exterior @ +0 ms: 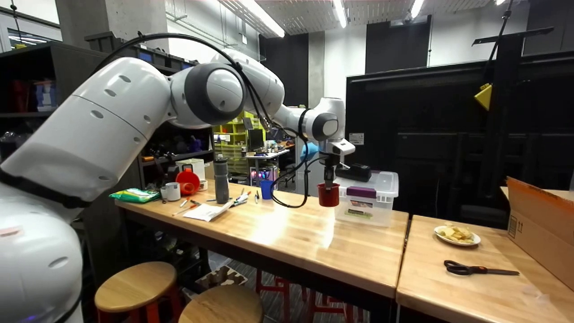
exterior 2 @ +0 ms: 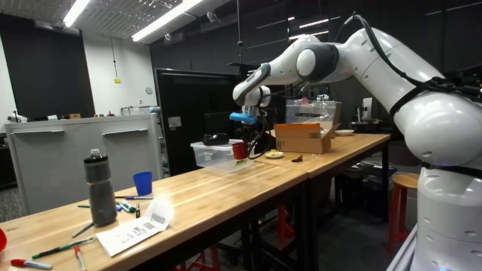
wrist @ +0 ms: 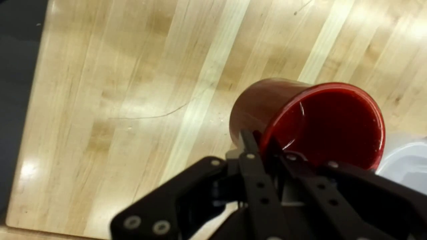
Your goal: Move the red cup to the left
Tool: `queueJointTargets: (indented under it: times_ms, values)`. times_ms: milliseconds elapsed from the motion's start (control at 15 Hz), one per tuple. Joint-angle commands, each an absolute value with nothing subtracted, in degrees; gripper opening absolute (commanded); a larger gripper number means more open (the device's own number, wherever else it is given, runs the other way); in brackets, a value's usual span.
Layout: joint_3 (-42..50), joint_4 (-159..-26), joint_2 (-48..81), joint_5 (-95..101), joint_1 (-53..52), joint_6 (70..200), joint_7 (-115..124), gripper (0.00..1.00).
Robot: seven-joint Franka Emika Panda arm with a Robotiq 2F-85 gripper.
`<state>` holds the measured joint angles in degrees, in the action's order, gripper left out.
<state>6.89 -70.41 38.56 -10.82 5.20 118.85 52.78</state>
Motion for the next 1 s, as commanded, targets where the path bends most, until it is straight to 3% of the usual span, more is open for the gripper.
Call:
queueJointTargets:
  times_ms: [0,933]
  values:
    - [6.53,-72.94,34.94,-9.11,2.72,118.76,51.28,0.02]
    - [6.45,-66.98,35.13,3.32,-7.85,115.77,53.36,0.02]
